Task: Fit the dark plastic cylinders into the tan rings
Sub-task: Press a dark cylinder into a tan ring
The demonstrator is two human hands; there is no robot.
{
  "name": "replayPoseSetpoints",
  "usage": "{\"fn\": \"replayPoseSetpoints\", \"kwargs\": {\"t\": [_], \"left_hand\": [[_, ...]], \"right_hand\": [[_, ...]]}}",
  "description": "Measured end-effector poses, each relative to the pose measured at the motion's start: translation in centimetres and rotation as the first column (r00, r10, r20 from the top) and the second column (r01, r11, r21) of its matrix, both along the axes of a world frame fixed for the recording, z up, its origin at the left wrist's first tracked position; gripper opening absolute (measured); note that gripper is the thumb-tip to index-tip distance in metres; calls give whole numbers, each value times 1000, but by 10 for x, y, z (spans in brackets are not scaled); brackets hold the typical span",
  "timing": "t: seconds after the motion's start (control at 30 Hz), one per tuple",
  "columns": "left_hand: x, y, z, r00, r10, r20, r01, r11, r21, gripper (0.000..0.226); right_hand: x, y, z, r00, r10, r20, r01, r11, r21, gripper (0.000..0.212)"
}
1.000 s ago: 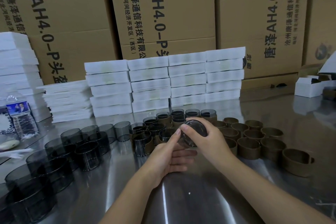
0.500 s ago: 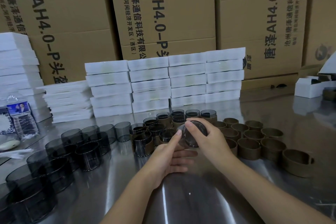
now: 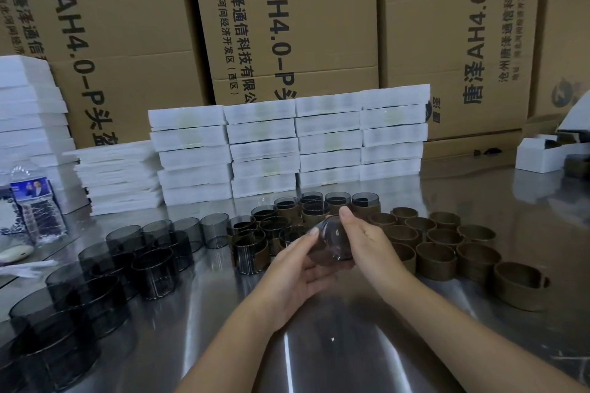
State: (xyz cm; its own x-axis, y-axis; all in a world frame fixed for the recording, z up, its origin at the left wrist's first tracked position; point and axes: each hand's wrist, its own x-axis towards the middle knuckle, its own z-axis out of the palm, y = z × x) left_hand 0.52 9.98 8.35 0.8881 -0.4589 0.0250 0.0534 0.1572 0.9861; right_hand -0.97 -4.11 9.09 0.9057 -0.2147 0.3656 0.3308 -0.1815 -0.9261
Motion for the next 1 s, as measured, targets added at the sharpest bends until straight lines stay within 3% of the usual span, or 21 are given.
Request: {"fn": "replayPoseSetpoints", "kwargs": {"t": [0.23,0.3,0.4,0.5,0.57,0.63,0.77,0.9,0.93,1.0], "left_hand": [[-6,0,3,999,35,-31,-41,978,-204,48],[-5,-1,1,996,78,-38,-84,978,-192,37],[-2,-2,0,992,103,-65,-115,971,-209,25],[0,-1,1,985,139,-102,-160,956,-246,26],[1,0,2,981,156,-117,-181,948,-261,38],[2,0,2,979,162,-125,-190,946,-261,36],[3,0,1,976,166,-142,-198,946,-256,25],[2,-1,1,978,167,-128,-196,945,-263,28],[2,-1,2,977,171,-126,-199,943,-268,29],[2,-2,2,976,176,-126,-205,939,-277,28]], "right_hand": [[2,2,-3,994,57,-96,-68,990,-126,42],[3,-2,-5,997,-27,-67,8,961,-275,44],[2,-13,-3,965,-262,25,219,745,-630,61],[-1,-21,1,869,-485,95,374,519,-769,46],[-1,-25,3,816,-569,104,370,375,-850,38],[-2,-28,4,800,-598,51,296,320,-900,32],[-4,-27,4,825,-565,8,195,271,-943,22],[-3,-20,1,835,-508,211,392,281,-876,27],[-2,-18,1,832,-493,255,446,322,-835,30],[0,-16,2,853,-433,293,496,496,-713,33]]}}
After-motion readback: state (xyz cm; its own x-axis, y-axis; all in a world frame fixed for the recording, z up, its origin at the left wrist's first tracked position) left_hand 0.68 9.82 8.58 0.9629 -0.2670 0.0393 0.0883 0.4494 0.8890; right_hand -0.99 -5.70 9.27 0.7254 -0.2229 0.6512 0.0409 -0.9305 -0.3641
